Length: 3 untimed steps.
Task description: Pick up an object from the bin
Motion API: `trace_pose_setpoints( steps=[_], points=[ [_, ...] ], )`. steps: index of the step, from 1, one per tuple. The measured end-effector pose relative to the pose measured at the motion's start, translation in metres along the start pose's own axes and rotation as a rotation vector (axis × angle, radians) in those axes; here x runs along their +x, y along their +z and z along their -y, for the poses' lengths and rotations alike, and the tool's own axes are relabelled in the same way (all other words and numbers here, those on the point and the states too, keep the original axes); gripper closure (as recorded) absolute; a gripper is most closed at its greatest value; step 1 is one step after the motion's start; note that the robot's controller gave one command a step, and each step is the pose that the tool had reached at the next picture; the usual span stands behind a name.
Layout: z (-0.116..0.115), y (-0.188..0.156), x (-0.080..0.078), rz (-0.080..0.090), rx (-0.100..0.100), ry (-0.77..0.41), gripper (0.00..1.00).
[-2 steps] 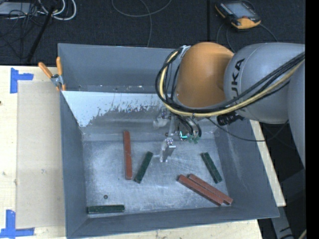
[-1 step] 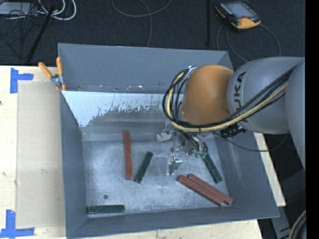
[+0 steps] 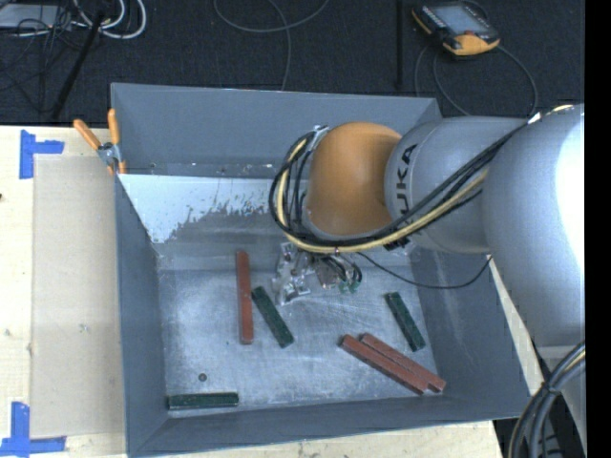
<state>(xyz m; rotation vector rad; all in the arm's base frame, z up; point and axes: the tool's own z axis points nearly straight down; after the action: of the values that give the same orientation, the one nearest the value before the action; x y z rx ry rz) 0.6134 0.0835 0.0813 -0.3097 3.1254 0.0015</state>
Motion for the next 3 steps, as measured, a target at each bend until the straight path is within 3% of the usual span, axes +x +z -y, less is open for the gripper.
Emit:
trace_pose_setpoints(
  steps=[1,2,3],
  points=[
    [0.001,0.0,0.0,0.0,0.0,0.002,0.0],
    [0.001,0.0,0.0,0.0,0.0,0.002,0.0],
    [-0.052,0.006,0.043,0.011,0.001,-0.274,1.0]
  ],
)
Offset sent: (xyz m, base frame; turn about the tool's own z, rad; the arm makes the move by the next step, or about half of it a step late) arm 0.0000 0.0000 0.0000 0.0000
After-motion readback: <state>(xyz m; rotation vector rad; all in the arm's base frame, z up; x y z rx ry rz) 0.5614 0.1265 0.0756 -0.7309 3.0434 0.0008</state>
